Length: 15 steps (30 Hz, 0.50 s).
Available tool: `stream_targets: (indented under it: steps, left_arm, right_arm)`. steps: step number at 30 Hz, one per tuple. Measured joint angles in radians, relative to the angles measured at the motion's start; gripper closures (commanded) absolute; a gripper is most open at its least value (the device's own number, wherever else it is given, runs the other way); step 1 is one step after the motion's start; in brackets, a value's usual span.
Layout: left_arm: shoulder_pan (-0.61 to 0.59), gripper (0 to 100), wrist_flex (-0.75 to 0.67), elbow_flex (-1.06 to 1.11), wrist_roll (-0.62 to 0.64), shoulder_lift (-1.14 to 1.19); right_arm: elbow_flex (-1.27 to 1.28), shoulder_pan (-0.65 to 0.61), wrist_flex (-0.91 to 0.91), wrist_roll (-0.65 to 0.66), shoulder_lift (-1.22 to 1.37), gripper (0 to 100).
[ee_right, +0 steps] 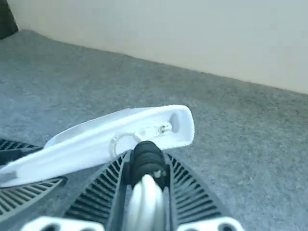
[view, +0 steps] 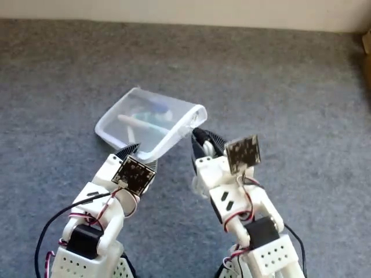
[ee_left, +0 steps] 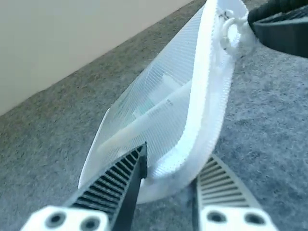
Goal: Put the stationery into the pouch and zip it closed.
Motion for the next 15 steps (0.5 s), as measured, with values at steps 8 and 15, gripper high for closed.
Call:
stream_targets:
  steps: [8, 15]
  left_arm:
    - [0.04, 84, 0.0, 0.008, 0.0, 0.002]
    - [0.054, 84, 0.005, 0.112, 0.0, 0.003]
  right_arm:
    - [0.212, 0.003, 0.029, 0.196, -0.276, 98.8]
    - [0.224, 0.072, 0.173, 0.215, -0.267, 98.8]
